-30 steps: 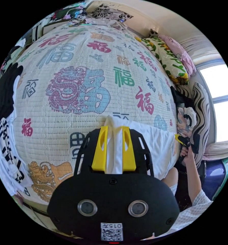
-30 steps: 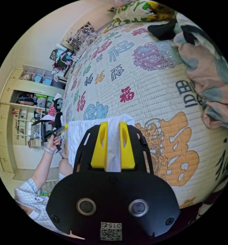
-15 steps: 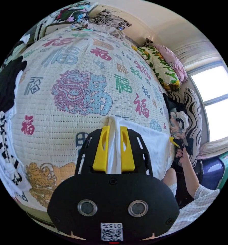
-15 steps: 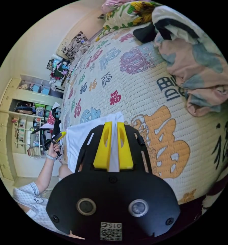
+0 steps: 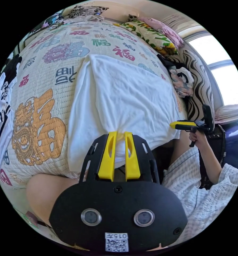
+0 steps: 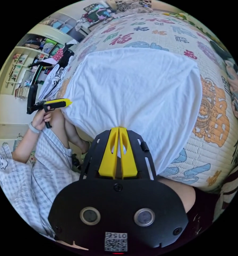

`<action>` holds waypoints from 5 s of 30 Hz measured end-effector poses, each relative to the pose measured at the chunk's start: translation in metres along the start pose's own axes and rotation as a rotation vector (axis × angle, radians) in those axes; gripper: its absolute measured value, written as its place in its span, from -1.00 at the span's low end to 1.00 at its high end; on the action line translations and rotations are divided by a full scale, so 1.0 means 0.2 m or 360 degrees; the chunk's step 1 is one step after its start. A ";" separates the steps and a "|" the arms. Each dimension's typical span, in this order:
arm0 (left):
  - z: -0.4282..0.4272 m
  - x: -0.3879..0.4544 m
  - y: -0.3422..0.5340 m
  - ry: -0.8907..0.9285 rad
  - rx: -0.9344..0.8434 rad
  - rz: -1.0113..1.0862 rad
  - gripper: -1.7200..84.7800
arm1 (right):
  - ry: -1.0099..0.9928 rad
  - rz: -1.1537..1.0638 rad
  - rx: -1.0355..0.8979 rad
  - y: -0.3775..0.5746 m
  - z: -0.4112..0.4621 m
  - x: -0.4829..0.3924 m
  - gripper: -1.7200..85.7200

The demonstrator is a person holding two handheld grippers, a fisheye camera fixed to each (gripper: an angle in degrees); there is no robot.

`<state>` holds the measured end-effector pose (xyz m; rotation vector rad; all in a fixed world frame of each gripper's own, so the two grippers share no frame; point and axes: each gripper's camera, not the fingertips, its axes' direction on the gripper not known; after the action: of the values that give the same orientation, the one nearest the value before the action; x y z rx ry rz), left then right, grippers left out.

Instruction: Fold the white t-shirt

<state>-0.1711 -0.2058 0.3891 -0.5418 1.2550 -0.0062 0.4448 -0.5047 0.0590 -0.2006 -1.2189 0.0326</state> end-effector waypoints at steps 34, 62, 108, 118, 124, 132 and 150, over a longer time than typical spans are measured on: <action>0.03 -0.56 0.88 0.0295 0.0541 -0.0877 -0.81 | 0.0570 -0.0459 -0.0365 -1.96 0.61 -1.31 -0.79; -0.11 -0.01 1.28 0.0100 0.0989 -0.0158 -0.97 | -0.0276 -0.0753 -0.0111 -1.94 -0.06 -1.11 -0.96; 1.27 1.70 -0.15 -0.0102 -0.0027 0.0869 -0.77 | -0.0369 0.0106 0.0248 -0.31 -0.62 0.67 -0.95; 1.29 1.83 -0.36 -0.0256 -0.0084 0.0924 -0.76 | -0.0267 0.0210 0.0324 -0.01 -0.77 0.70 -0.75; 1.01 1.90 -0.74 -0.0214 0.0304 0.0956 -0.77 | -0.0154 0.0008 0.0133 0.15 -0.72 0.50 -0.75; 1.32 2.01 -1.42 -0.0421 -0.0081 0.1002 -0.83 | -0.0115 0.0074 0.0045 0.26 -0.72 0.58 -0.92; 0.51 0.62 -1.57 0.0364 0.0323 0.0232 -0.69 | -0.0896 0.0110 0.0708 0.38 -1.08 1.28 -0.77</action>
<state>0.0518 -0.4781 0.4224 -0.2781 1.4957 -0.0742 0.7422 -0.4263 0.2129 0.1706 -1.7271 0.4409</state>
